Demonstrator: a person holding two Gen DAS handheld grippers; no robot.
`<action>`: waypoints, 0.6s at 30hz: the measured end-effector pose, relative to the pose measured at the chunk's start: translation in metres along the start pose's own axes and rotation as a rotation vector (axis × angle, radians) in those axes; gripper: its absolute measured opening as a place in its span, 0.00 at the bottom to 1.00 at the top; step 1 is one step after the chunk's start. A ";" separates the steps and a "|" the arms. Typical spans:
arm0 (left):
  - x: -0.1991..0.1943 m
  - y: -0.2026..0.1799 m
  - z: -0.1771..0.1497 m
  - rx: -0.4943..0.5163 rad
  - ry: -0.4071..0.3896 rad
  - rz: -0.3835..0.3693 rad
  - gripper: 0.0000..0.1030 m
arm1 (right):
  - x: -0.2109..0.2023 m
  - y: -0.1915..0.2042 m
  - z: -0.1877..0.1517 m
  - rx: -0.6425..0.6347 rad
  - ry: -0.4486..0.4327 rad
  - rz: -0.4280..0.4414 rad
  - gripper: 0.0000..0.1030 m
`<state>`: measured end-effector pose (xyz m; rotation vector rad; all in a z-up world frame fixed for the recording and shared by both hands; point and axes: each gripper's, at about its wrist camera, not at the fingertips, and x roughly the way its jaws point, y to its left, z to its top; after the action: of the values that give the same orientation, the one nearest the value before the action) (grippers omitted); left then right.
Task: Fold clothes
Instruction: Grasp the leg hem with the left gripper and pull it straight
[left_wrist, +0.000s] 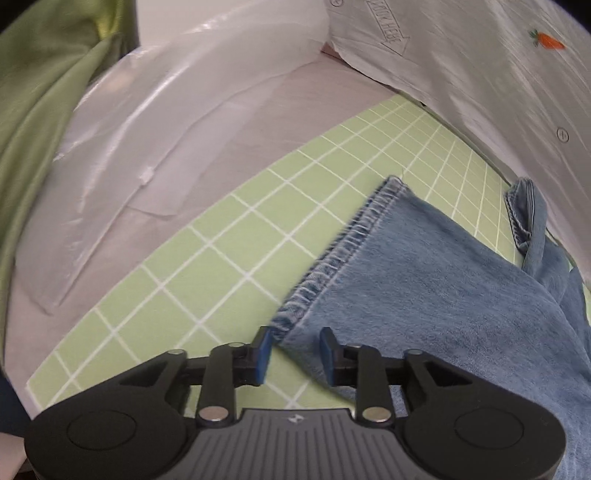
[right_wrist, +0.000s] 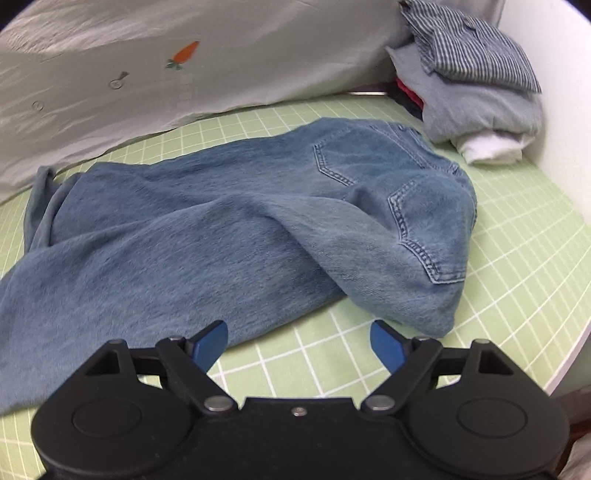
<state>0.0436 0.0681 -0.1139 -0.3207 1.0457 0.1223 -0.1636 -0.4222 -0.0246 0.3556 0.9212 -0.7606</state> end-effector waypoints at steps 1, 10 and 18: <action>0.001 -0.002 0.000 -0.006 0.000 -0.004 0.45 | -0.004 0.001 -0.002 -0.008 -0.005 -0.004 0.82; 0.005 0.003 0.001 0.025 -0.024 0.029 0.17 | -0.014 -0.016 -0.014 0.099 0.020 -0.051 0.82; -0.001 0.034 0.003 -0.055 -0.024 -0.006 0.12 | -0.011 0.007 -0.015 0.047 0.034 -0.023 0.82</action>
<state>0.0373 0.1009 -0.1183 -0.3711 1.0187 0.1494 -0.1709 -0.4038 -0.0244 0.4006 0.9418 -0.8005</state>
